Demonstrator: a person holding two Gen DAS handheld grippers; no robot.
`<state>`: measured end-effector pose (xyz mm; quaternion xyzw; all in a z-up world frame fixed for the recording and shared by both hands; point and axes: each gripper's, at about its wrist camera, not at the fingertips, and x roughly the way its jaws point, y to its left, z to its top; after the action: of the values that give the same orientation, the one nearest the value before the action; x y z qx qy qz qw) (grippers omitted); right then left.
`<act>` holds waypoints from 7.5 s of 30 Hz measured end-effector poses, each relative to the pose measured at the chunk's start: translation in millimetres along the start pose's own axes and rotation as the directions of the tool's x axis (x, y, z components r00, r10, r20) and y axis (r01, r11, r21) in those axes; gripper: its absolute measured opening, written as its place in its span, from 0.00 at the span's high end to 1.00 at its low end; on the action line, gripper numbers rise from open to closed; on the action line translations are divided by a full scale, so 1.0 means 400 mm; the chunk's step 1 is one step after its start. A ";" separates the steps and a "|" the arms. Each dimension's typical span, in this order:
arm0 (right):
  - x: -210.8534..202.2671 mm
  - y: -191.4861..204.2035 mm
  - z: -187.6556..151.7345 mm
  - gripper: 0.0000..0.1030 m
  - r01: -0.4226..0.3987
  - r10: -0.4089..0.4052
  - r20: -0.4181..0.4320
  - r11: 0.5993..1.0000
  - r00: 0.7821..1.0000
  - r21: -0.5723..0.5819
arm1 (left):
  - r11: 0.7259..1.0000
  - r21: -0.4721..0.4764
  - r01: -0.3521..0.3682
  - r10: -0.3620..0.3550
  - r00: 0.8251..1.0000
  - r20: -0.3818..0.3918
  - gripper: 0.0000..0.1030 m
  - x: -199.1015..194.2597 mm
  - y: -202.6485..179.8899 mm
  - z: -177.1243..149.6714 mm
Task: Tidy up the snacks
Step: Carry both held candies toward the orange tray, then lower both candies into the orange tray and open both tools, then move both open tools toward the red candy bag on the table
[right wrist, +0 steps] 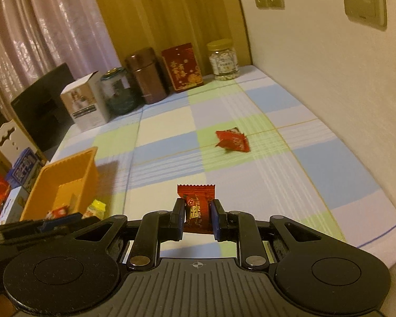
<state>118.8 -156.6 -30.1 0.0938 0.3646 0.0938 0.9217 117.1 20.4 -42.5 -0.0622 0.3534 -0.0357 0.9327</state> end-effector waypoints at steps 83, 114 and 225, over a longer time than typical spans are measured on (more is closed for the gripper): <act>0.181 0.537 -0.056 0.80 -0.278 0.244 -0.149 0.916 0.958 -0.290 | 0.951 -0.210 -0.228 0.236 0.972 0.011 0.77 -0.183 0.431 -0.029; 0.455 0.599 0.059 0.80 -0.300 0.254 -0.185 0.907 0.949 -0.295 | 0.952 -0.169 -0.254 0.251 0.967 -0.039 0.77 0.057 0.587 0.086; 0.174 -0.148 0.141 0.35 0.055 -0.056 0.012 0.998 0.998 0.029 | 0.995 -0.060 -0.077 0.080 0.995 0.054 0.11 0.184 0.006 0.163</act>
<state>214.0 -202.7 -49.5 0.0975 0.3623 0.0622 0.9249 215.6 20.6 -42.5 -0.0762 0.3299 0.0131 0.9408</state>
